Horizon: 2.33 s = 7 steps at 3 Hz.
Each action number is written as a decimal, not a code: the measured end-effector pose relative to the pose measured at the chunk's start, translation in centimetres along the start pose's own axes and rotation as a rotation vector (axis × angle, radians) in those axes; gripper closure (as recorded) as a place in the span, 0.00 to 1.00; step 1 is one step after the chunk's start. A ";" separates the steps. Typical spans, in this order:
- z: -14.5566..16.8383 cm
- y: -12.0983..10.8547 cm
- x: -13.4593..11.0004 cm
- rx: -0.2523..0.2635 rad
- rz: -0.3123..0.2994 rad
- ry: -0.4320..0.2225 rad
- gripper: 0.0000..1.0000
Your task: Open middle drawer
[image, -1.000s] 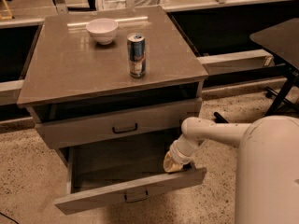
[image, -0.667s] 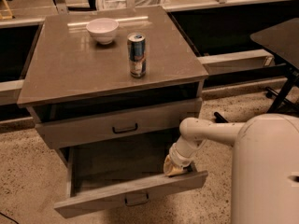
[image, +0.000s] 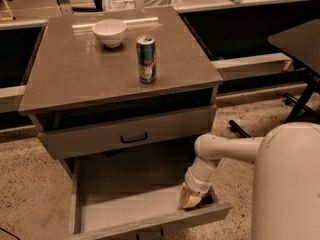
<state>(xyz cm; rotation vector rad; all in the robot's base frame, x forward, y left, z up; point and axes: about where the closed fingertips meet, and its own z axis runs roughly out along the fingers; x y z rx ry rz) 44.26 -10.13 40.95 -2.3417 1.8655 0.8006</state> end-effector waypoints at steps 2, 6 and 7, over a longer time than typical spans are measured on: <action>-0.3 3.5 -1.3 -0.022 0.014 -0.053 0.98; -4.6 0.9 -4.0 0.268 -0.102 -0.227 0.02; -4.6 0.9 -4.0 0.268 -0.102 -0.227 0.00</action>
Offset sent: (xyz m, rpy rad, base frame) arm -0.0394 -0.0011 0.0357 0.0809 0.0131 -0.0446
